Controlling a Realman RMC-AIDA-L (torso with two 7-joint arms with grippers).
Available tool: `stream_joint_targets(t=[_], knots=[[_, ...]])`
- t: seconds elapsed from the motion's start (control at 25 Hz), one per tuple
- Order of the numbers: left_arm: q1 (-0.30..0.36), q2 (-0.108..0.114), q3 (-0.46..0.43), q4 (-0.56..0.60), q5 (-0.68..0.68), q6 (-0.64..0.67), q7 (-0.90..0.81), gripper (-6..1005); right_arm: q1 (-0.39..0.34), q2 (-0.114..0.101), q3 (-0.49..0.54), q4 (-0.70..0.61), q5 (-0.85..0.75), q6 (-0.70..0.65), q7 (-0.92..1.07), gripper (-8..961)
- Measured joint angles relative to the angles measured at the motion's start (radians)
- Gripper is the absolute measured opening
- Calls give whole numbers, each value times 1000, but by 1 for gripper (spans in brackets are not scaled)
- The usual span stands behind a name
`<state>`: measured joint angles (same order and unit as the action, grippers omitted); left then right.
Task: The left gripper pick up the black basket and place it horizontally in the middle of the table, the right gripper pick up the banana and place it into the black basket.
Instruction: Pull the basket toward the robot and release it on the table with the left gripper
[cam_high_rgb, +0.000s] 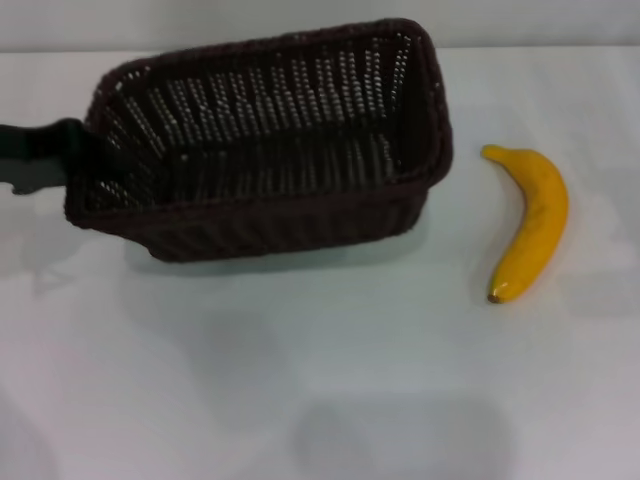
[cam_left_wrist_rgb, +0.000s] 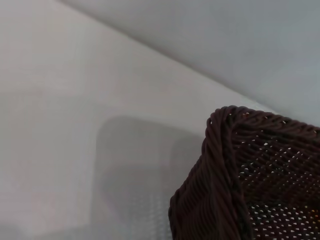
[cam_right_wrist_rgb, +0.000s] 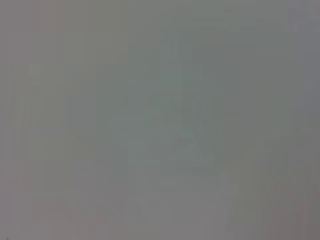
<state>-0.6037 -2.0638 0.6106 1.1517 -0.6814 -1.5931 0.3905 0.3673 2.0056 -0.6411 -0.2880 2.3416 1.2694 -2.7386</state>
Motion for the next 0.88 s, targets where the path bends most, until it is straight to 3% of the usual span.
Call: stream_joint_targets(t=[0.28,0.6,0.88], knots=[[36,-6,165,18,5,-15,-86,144,-17,-1,-6,-10,-2,5,0,705],[49,21,173,21,25,-15,-35,143,-42,1,-11,-4,-4,44,22,705],[38,29,175,25,77,-25,-12,143,-53,1,-24,-1,-4,45,24,705]])
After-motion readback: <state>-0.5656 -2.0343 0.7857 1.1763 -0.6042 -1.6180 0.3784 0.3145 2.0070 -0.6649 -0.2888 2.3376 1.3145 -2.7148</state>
